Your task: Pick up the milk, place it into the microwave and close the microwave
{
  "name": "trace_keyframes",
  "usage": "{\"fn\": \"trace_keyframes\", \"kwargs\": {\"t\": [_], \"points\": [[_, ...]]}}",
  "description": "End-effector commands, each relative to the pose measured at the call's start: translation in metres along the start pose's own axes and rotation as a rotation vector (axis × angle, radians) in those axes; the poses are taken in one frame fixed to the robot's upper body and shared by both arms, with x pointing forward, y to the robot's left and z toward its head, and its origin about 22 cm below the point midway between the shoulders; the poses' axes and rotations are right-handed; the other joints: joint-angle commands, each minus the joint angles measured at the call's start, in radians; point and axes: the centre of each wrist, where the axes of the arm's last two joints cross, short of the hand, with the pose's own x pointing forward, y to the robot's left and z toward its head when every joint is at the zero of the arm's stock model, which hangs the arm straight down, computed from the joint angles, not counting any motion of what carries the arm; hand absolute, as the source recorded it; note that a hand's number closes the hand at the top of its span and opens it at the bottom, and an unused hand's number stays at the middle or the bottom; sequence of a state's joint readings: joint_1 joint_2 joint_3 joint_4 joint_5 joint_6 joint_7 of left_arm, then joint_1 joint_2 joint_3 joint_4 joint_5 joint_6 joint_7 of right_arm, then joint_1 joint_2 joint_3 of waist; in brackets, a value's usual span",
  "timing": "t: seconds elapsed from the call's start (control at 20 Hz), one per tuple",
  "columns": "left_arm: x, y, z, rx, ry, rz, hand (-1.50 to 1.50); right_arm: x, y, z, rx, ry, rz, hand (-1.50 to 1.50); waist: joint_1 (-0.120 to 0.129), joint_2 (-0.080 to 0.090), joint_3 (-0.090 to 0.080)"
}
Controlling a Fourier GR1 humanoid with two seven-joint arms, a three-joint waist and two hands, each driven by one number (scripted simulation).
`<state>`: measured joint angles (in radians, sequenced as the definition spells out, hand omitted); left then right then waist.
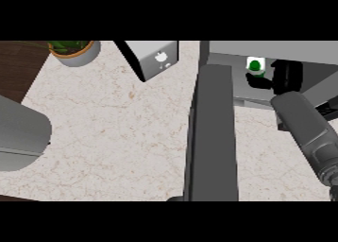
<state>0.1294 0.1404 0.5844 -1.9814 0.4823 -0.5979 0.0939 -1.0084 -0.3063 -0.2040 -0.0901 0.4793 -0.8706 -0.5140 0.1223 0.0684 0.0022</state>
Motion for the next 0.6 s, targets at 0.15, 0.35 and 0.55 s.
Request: {"fn": "trace_keyframes", "kwargs": {"t": [0.15, 0.35, 0.55], "points": [[-0.003, 0.001, -0.003, -0.008, 0.016, -0.040, -1.50, 0.014, 0.006, -0.002, -0.005, -0.077, 0.020, -1.50, 0.018, -0.004, 0.005], [-0.003, 0.000, -0.010, -0.043, 0.019, -0.040, -1.50, 0.020, 0.002, -0.011, 0.033, -0.124, -0.007, -1.50, 0.020, -0.001, 0.005], [-0.009, 0.000, -0.009, -0.093, 0.048, -0.032, -1.50, 0.028, 0.006, -0.010, 0.079, -0.158, -0.083, -1.50, 0.017, -0.004, 0.005]]}}
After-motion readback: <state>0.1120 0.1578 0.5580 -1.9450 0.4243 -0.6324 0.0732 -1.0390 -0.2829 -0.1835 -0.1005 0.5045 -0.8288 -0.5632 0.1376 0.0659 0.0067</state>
